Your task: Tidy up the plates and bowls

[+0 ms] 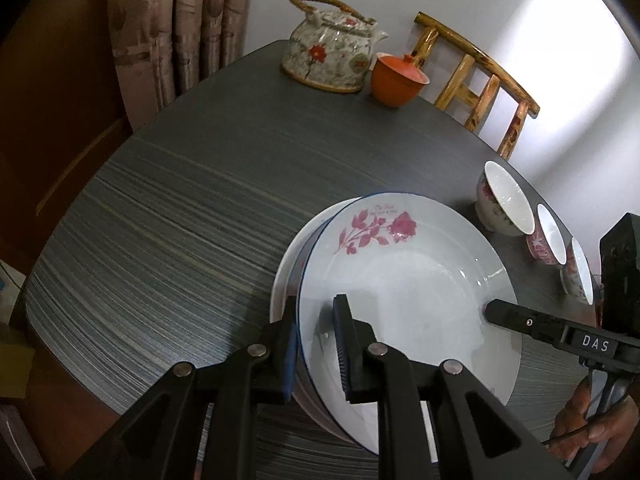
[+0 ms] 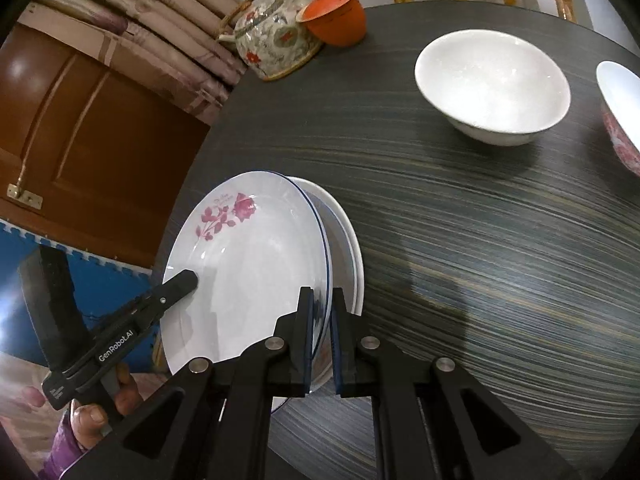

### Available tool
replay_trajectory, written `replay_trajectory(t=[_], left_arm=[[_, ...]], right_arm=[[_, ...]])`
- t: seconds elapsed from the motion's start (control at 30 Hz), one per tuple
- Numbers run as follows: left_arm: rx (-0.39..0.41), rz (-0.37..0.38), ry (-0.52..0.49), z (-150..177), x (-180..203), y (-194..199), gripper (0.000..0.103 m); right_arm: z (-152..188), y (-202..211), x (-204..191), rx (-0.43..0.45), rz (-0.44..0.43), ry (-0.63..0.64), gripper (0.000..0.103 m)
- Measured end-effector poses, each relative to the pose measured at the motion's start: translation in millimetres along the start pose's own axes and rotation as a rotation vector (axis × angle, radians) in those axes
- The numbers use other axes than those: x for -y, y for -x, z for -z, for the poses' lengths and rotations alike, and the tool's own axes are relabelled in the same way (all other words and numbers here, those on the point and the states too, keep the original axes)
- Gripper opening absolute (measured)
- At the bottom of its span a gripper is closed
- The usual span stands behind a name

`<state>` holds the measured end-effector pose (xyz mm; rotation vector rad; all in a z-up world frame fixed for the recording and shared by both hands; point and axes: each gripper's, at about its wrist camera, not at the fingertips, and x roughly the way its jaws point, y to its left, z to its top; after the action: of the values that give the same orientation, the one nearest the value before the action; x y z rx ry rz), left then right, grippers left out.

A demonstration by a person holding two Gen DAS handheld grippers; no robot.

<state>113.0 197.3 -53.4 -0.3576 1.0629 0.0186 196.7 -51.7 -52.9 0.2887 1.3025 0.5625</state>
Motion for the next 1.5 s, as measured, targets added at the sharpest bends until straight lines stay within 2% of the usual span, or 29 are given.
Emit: replay_trajectory(t=[0.37, 0.57, 0.73, 0.87, 0.9, 1.0, 1.03, 1.1, 1.23, 1.5], left_arm=[[0.042, -0.023, -0.052, 2.8, 6.1, -0.9, 0.018], [0.048, 0.004, -0.063, 4.7, 7.2, -0.5, 0.027], [0.040, 0.018, -0.086, 2.9, 6.9, -1.0, 0.027], [0.035, -0.038, -0.185, 3.0, 18.8, -1.4, 0.028], [0.035, -0.058, -0.210, 3.4, 21.2, -2.0, 0.031], [0.078, -0.144, -0.266, 3.9, 25.3, 0.2, 0.034], [0.080, -0.137, -0.271, 4.1, 25.1, 0.1, 0.034], [0.063, -0.105, -0.260, 3.8, 22.8, -3.1, 0.035], [0.064, -0.106, -0.226, 1.9, 15.5, -4.9, 0.035], [0.122, -0.064, -0.070, -3.2, 0.2, 31.4, 0.039]], right_arm=[[1.0, -6.0, 1.4, -0.006, 0.013, 0.002, 0.009], [3.0, -5.4, 2.2, 0.002, 0.010, -0.003, 0.009], [4.3, -4.7, 2.1, 0.002, 0.007, -0.010, 0.009], [3.9, -4.3, 2.8, 0.000, 0.010, -0.016, 0.009], [3.9, -3.6, 2.9, 0.000, 0.009, -0.015, 0.009], [4.2, -4.6, 3.0, -0.004, 0.010, -0.007, 0.007], [4.9, -5.0, 2.3, -0.005, 0.014, -0.005, 0.008], [5.0, -4.9, 2.5, -0.001, 0.013, -0.009, 0.008], [3.8, -5.1, 3.4, -0.002, 0.005, -0.018, 0.007], [5.1, -6.5, 0.1, 0.010, 0.023, 0.006, 0.007]])
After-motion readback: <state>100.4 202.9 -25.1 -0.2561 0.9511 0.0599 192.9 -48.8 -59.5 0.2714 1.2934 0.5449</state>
